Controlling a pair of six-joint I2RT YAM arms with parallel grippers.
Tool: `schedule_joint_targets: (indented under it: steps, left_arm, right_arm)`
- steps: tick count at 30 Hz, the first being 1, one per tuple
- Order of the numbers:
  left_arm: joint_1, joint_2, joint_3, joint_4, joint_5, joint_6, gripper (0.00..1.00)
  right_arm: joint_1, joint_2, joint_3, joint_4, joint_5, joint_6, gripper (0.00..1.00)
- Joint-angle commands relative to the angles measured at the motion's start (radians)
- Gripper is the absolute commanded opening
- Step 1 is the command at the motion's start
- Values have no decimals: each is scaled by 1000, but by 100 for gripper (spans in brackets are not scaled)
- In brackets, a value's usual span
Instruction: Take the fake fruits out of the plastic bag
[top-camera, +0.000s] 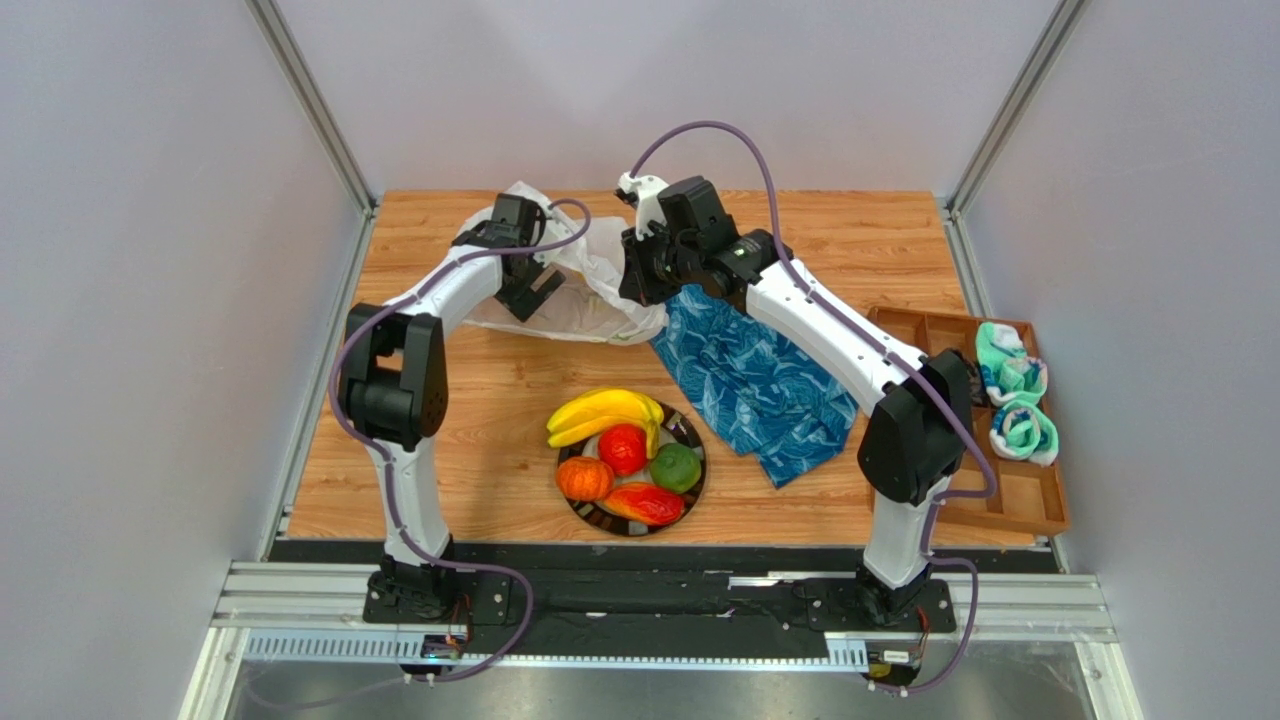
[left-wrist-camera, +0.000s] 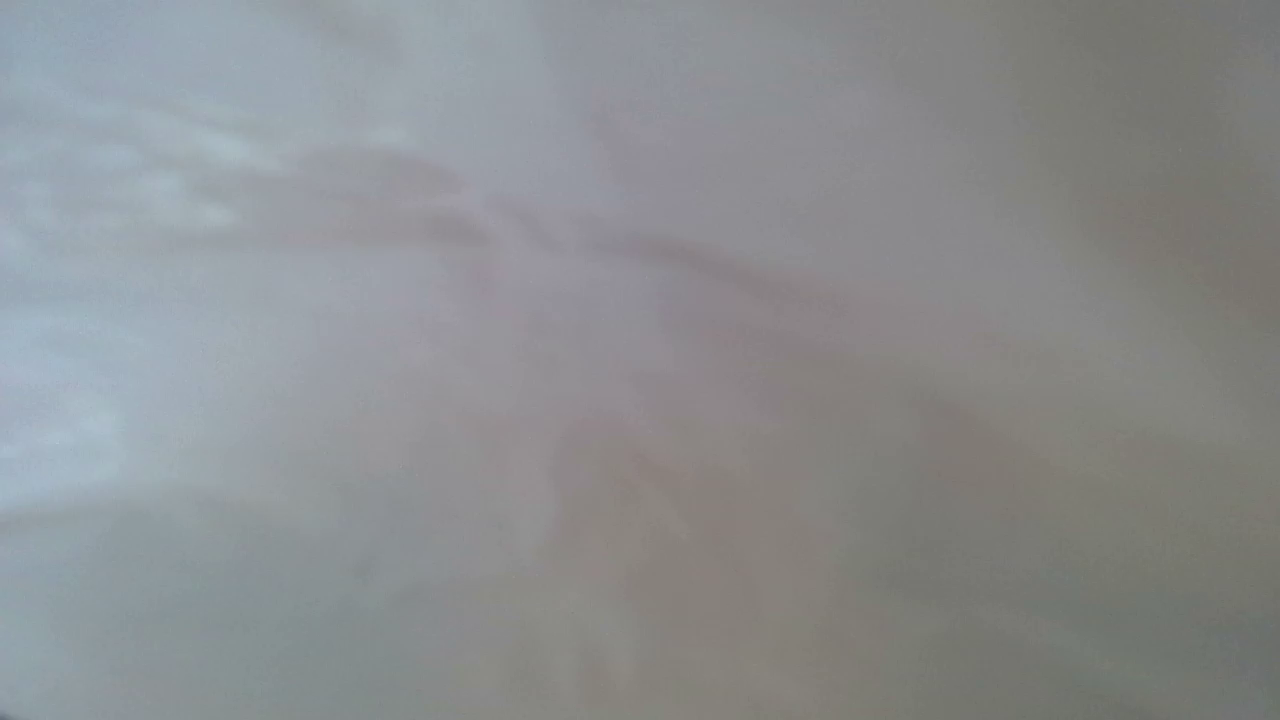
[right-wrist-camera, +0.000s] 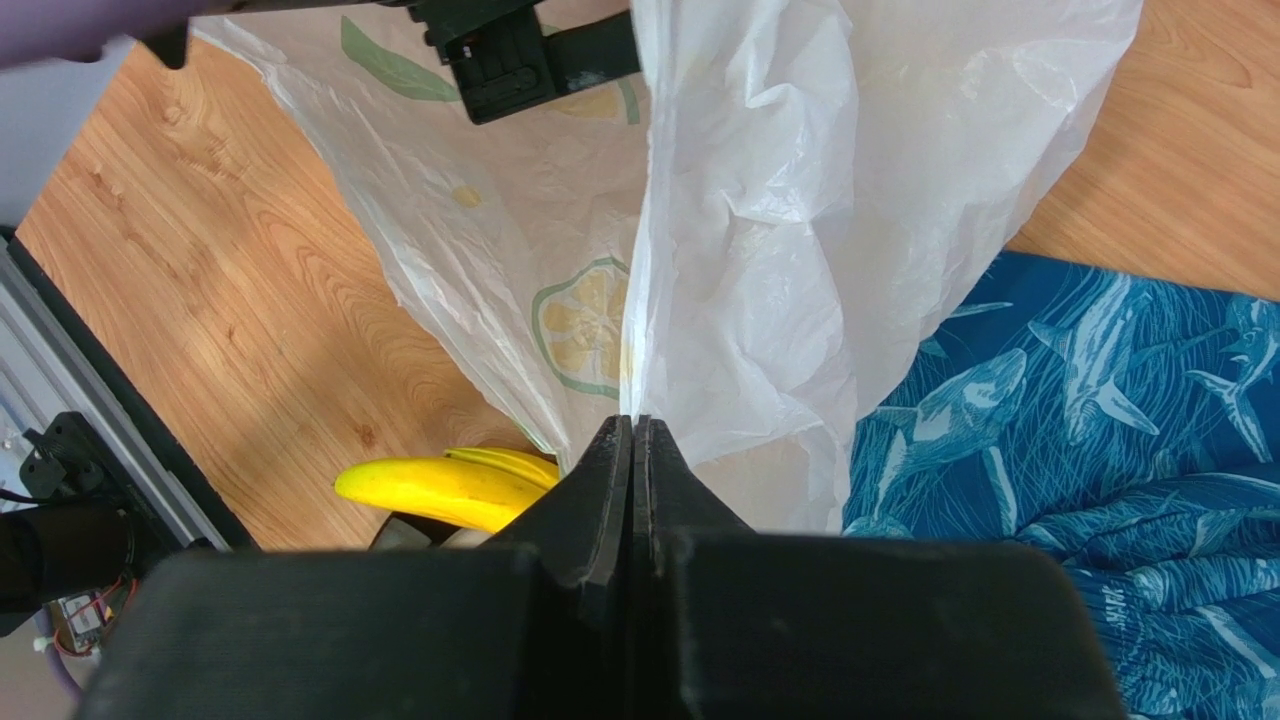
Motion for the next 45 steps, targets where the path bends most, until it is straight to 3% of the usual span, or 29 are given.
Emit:
schedule_joint_targets:
  steps: [1,5,7,8,11,14,17,23,34,38,43,45]
  left_arm:
    - [82,-192,-109,-42,-63,-111,99]
    - [135,-416,-313,-111,-57,-195,99]
    - [134,-592,-416,-160,42,-226,98]
    - [134,-697,-440,-213,167,-229,97]
    - [119,-749,-503,-267,282,-215,96]
    - [109,-693,-511,-226,290,-189,96]
    - [105,-618,-500,-125,189,-149,97]
    - [108,-458,-408,-80,106,-91,99]
    - [112,-309,-270,21,78,-24,99]
    - [119,-104,-125,-13,53,-17,99]
    - [120,18,1,12,75,13,99]
    - [123,50,41,-14,78,21,92]
  right_arm:
    - [16,-41,39,5,-19,-11,0]
    - [31,-60,19,1,-19,-13,0]
    - [40,-83,2,1,-21,-17,0]
    - [43,-92,-15,-2,-19,-19,0]
    - [49,-107,-33,-7,-26,-22,0]
    - [51,-100,-33,-9,-26,-23,0]
    - [58,-87,-29,-6,-23,-31,0]
    - [66,-103,-38,4,-9,-54,0]
    - [69,-120,-105,17,-15,-60,0]
    - [68,-112,-107,14,-23,-59,0]
    - [69,-117,-112,-7,-46,-69,0]
    - [69,-117,-121,-12,-35,-77,0]
